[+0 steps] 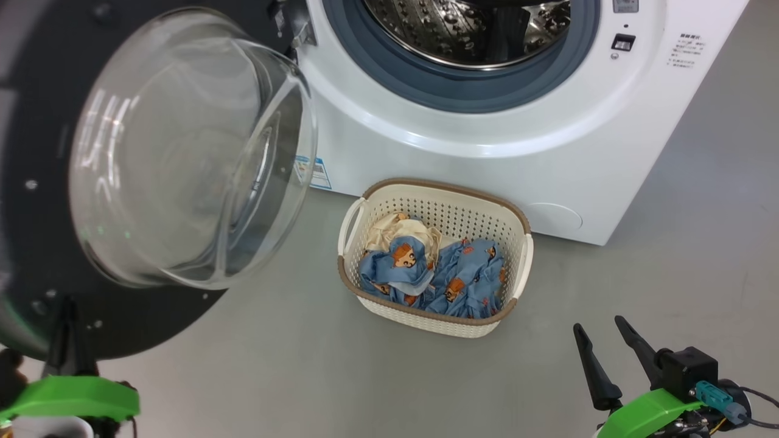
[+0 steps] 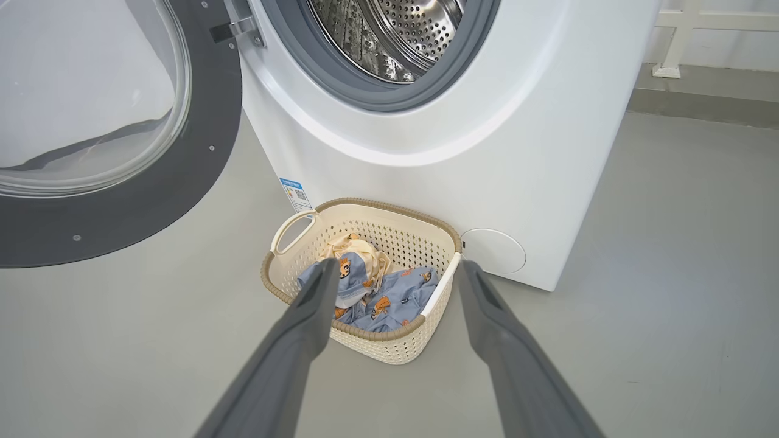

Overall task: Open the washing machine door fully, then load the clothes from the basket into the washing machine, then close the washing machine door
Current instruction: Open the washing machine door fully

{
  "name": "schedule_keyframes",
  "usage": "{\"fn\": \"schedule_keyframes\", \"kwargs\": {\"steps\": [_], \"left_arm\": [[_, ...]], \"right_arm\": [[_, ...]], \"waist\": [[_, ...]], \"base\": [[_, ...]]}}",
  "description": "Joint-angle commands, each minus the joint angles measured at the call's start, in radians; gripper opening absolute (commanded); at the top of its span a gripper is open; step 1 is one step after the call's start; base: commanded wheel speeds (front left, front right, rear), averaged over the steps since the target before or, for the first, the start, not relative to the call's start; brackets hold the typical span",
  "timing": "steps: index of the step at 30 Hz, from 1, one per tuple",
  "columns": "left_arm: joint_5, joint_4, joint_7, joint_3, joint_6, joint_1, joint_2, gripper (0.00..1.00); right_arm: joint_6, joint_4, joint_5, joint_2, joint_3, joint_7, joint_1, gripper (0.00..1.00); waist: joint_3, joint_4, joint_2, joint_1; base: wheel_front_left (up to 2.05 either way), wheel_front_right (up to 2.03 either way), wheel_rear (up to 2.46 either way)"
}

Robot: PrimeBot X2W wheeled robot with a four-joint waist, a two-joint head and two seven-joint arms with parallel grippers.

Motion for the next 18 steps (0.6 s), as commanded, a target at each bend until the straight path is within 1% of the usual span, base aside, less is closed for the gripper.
{"fn": "schedule_keyframes", "kwargs": {"steps": [1, 7, 10, 15, 18], "left_arm": [[0.000, -0.007, -0.004, 0.055, 0.002, -0.051, 0.055, 0.00], [0.004, 0.062, -0.004, 0.121, -0.006, -0.114, 0.073, 0.00], [0.006, 0.096, -0.004, 0.154, -0.017, -0.140, 0.076, 0.00], [0.033, 0.106, -0.004, 0.192, -0.034, -0.162, 0.069, 0.00], [0.056, 0.094, -0.004, 0.205, -0.045, -0.157, 0.053, 0.00]], "right_arm": [[0.002, -0.025, -0.004, -0.009, 0.030, -0.008, -0.028, 1.00], [0.002, -0.030, -0.004, -0.022, 0.036, 0.001, -0.050, 1.00], [0.002, -0.033, -0.004, -0.027, 0.037, 0.005, -0.060, 1.00], [0.002, -0.031, -0.004, -0.027, 0.036, 0.005, -0.066, 1.00], [0.002, -0.027, -0.004, -0.025, 0.034, 0.004, -0.066, 1.00]], "waist": [[0.012, -0.009, 0.0000, 0.0000], [0.044, -0.024, 0.0000, 0.0000], [0.056, -0.030, 0.0000, 0.0000], [0.059, -0.037, 0.0000, 0.0000], [0.053, -0.039, 0.0000, 0.0000]], "base": [[0.00, 0.00, 0.00], [0.00, 0.00, 0.00], [0.00, 0.00, 0.00], [0.00, 0.00, 0.00], [0.00, 0.00, 0.00]]}}
